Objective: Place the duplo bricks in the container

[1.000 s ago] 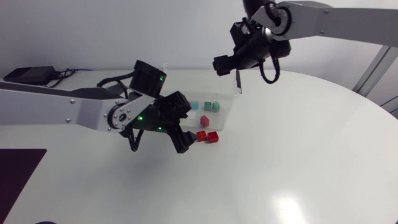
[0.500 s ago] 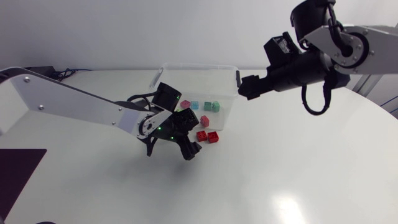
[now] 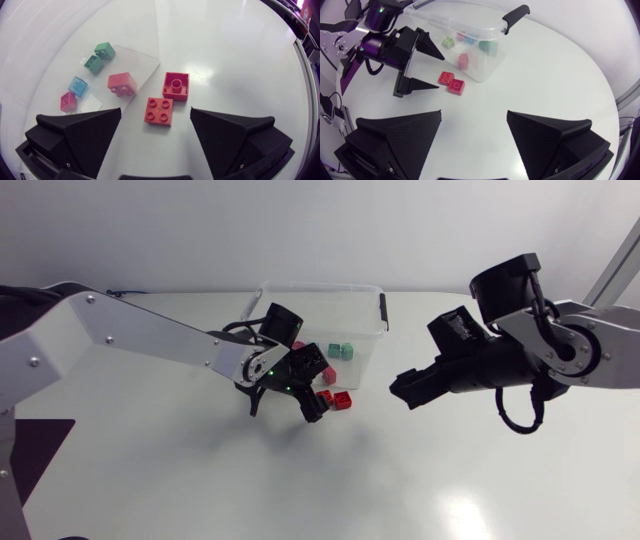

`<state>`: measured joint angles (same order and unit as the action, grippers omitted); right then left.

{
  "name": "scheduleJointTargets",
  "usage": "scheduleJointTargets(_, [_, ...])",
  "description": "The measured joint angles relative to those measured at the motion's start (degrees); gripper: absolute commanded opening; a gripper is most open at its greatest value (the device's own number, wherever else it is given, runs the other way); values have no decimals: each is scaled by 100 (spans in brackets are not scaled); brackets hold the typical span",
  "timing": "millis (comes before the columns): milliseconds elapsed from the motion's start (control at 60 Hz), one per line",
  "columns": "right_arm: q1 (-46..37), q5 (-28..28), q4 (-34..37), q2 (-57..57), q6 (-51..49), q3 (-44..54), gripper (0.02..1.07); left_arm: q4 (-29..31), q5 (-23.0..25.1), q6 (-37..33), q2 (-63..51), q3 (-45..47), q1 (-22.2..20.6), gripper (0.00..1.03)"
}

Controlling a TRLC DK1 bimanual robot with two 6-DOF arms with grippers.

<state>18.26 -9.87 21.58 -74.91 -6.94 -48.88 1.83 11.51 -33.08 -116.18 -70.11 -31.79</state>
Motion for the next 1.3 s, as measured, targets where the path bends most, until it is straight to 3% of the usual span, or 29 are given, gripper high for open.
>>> scheduleJointTargets(417, [0,-197,7,260,-57,166,97,1829,-4,-173,-496,-1300,0,95])
scheduleJointTargets(517, [-7,-216,20,262,-63,175,97,2218,-28,-173,-643,-1602,-2,88])
scheduleJointTargets(683, [-59,-236,42,306,-83,177,97,2575,-138,-175,-802,-1978,-17,77])
scheduleJointTargets(933, [-166,-302,74,385,-129,223,97,3027,-195,-177,-997,-2354,-22,75])
scheduleJointTargets(1100, [-227,-363,109,411,-203,223,97,3641,-199,-197,-1200,-2750,-26,72])
scheduleJointTargets(1300, [-254,-372,114,415,-216,223,97,3801,-199,-195,-1359,-3029,-50,68])
